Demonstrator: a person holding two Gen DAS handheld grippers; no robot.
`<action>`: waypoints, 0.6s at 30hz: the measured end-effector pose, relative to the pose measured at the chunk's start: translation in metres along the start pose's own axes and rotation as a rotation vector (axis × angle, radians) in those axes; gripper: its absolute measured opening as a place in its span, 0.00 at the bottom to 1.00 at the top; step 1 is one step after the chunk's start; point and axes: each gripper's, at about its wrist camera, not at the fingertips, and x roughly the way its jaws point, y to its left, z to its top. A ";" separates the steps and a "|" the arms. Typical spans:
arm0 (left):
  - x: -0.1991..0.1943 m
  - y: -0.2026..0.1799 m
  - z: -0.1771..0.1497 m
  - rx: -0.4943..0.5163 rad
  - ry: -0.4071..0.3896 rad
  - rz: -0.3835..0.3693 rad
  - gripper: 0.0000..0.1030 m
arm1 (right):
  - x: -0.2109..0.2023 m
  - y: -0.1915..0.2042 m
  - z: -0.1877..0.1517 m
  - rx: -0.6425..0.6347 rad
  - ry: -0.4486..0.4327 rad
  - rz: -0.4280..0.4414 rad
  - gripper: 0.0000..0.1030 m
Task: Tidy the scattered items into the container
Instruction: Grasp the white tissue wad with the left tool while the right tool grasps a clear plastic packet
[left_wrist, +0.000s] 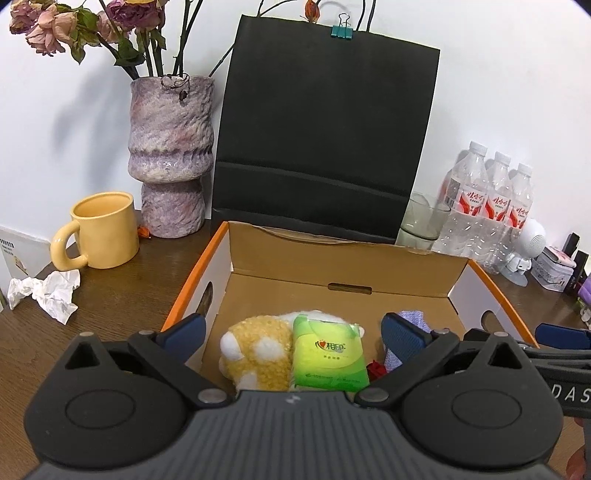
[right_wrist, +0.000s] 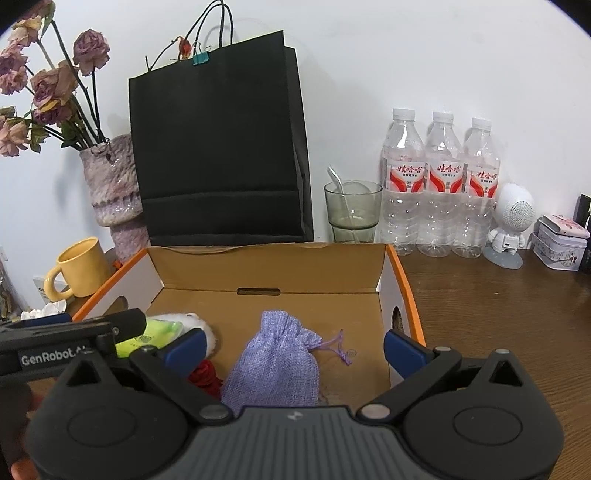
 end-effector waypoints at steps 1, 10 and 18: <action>-0.002 0.000 0.000 -0.001 -0.003 -0.003 1.00 | -0.001 0.000 0.000 0.001 -0.003 0.000 1.00; -0.037 0.020 -0.002 -0.014 -0.043 -0.017 1.00 | -0.029 -0.009 0.001 -0.010 -0.047 -0.017 1.00; -0.077 0.052 -0.020 -0.012 -0.054 0.026 1.00 | -0.069 -0.034 -0.023 -0.042 -0.051 -0.075 1.00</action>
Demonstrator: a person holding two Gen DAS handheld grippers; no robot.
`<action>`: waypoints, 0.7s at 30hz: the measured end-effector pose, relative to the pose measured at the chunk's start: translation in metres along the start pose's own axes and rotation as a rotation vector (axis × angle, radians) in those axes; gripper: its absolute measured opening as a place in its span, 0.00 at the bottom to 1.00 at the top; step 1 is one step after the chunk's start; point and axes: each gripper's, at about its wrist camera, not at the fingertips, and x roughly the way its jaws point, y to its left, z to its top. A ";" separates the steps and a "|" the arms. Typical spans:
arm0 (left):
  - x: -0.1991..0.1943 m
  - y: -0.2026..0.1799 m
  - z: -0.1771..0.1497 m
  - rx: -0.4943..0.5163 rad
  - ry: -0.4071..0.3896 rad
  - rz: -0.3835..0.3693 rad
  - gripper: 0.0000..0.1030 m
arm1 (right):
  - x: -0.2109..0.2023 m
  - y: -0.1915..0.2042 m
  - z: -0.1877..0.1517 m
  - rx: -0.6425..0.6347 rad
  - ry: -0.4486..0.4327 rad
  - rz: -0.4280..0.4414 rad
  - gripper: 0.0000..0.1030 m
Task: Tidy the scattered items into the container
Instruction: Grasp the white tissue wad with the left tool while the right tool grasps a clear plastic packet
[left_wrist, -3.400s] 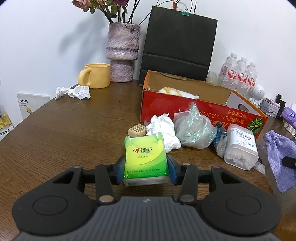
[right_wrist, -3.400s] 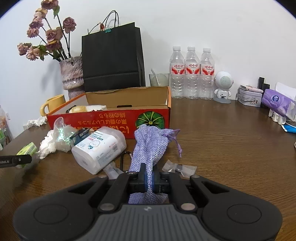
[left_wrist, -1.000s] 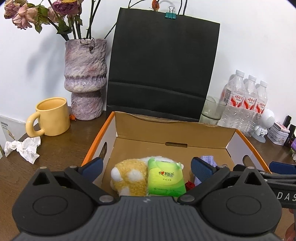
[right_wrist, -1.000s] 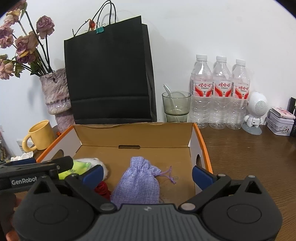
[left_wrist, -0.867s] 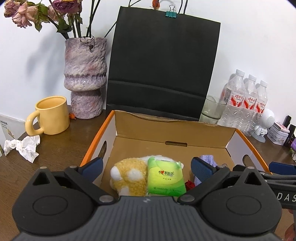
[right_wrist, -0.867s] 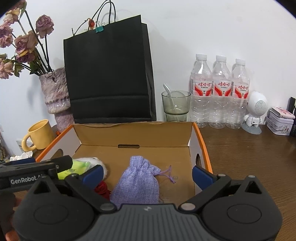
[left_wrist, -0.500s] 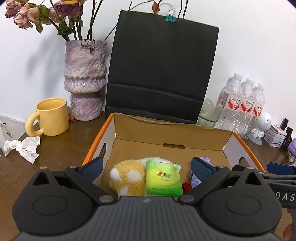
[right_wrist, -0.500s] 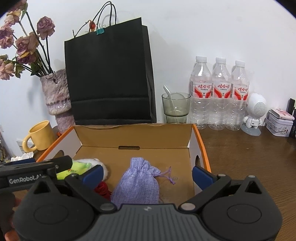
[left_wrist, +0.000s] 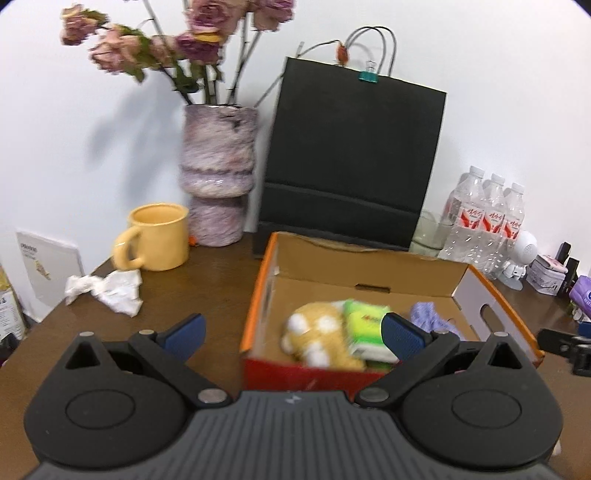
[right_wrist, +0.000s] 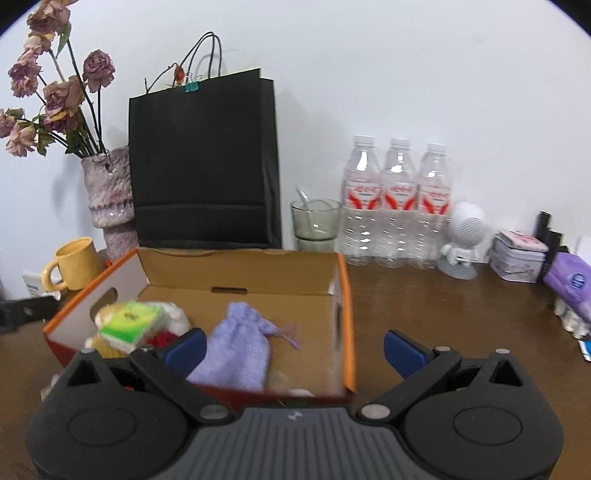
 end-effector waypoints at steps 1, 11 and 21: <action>-0.004 0.004 -0.003 0.000 0.005 0.006 1.00 | -0.004 -0.004 -0.004 -0.001 0.003 -0.008 1.00; -0.020 0.031 -0.045 -0.018 0.094 0.058 1.00 | -0.031 -0.041 -0.058 0.026 0.093 -0.081 1.00; -0.013 0.026 -0.072 0.004 0.150 0.041 1.00 | -0.026 -0.043 -0.099 0.039 0.177 -0.089 1.00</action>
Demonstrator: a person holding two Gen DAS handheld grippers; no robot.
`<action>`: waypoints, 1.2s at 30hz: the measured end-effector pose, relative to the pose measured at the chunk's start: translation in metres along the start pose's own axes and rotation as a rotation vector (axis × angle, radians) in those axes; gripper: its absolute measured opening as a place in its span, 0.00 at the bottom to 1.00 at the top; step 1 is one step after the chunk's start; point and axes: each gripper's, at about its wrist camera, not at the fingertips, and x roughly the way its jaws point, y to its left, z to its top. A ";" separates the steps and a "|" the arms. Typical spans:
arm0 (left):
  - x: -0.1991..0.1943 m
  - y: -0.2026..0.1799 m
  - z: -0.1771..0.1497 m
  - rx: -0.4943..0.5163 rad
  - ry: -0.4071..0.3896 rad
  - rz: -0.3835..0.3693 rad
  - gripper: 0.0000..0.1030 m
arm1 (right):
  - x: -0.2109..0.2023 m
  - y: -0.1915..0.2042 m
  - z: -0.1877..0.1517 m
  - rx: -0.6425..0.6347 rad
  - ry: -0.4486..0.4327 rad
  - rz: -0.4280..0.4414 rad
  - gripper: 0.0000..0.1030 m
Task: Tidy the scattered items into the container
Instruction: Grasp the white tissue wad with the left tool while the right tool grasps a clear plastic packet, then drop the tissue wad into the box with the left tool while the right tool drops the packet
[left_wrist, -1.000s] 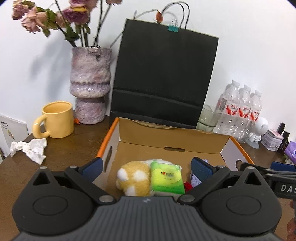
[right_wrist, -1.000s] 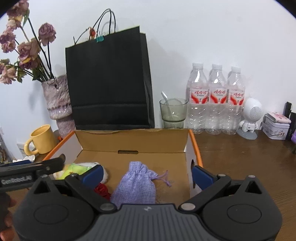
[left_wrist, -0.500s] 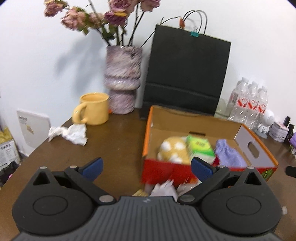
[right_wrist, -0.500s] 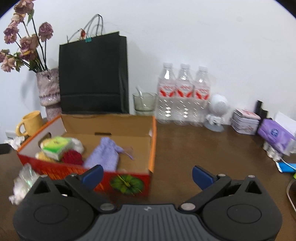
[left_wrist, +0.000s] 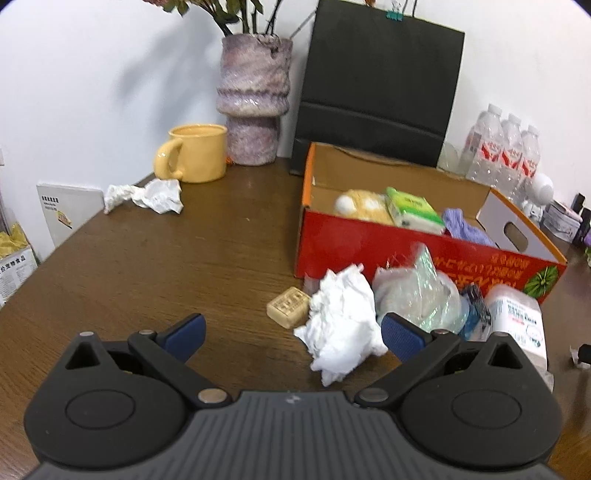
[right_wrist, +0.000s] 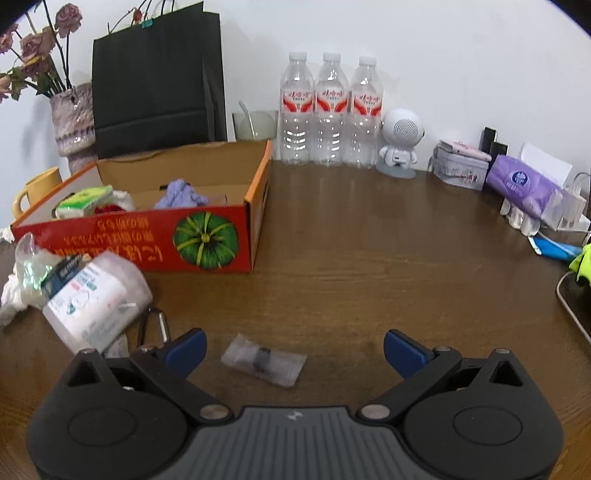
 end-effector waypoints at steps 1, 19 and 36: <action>0.003 -0.002 -0.001 0.005 0.006 0.000 1.00 | 0.000 0.001 -0.001 -0.004 0.001 0.000 1.00; 0.011 -0.017 -0.012 0.046 0.012 -0.069 0.28 | -0.007 0.018 -0.011 -0.040 -0.046 0.082 0.11; -0.016 -0.019 -0.015 0.018 -0.059 -0.127 0.28 | -0.029 0.041 -0.008 -0.055 -0.129 0.122 0.02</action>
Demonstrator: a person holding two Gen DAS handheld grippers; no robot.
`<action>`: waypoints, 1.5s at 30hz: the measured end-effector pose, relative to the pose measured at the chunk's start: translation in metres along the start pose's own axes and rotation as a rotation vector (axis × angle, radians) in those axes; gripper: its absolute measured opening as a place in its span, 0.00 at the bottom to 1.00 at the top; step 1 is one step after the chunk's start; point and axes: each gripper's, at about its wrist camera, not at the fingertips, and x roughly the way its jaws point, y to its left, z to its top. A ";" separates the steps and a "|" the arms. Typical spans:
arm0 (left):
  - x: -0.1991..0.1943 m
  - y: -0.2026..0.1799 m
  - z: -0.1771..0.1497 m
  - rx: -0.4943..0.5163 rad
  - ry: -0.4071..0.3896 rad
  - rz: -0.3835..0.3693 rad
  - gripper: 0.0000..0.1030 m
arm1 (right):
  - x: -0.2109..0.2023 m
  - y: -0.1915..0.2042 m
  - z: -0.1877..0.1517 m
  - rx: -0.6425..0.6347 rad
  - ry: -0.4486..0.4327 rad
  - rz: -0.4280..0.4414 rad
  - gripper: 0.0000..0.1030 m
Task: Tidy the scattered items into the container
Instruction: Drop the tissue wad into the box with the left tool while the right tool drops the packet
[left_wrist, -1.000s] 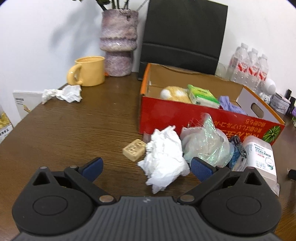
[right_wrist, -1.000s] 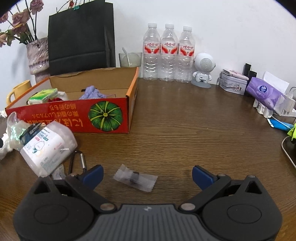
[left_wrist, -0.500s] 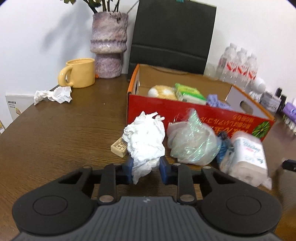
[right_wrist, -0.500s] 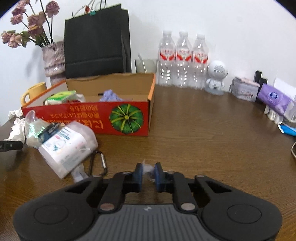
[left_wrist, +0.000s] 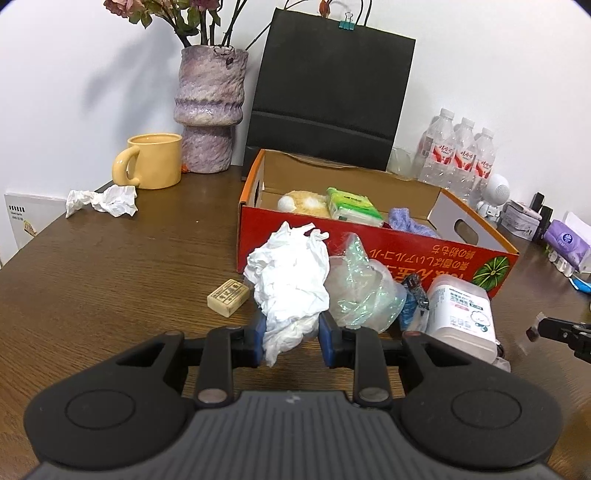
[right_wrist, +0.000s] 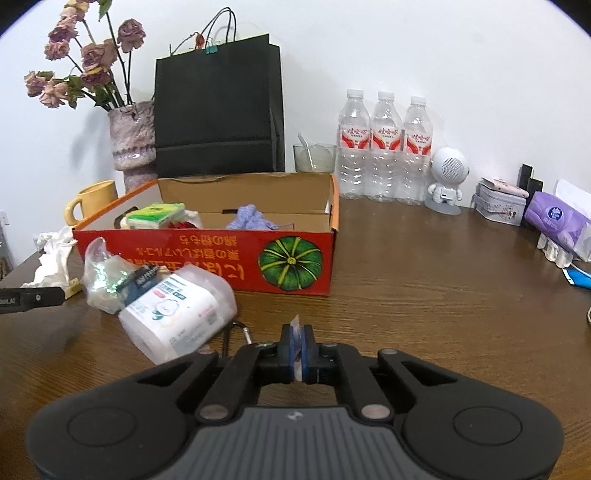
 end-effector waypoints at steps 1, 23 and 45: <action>-0.001 0.000 0.000 -0.002 -0.002 -0.001 0.28 | -0.001 0.001 0.000 0.000 -0.003 0.001 0.02; -0.024 -0.025 0.051 0.035 -0.123 -0.092 0.28 | -0.025 0.018 0.054 0.000 -0.154 0.082 0.02; 0.097 -0.049 0.109 0.016 -0.085 -0.136 0.28 | 0.090 0.046 0.134 0.029 -0.129 0.141 0.02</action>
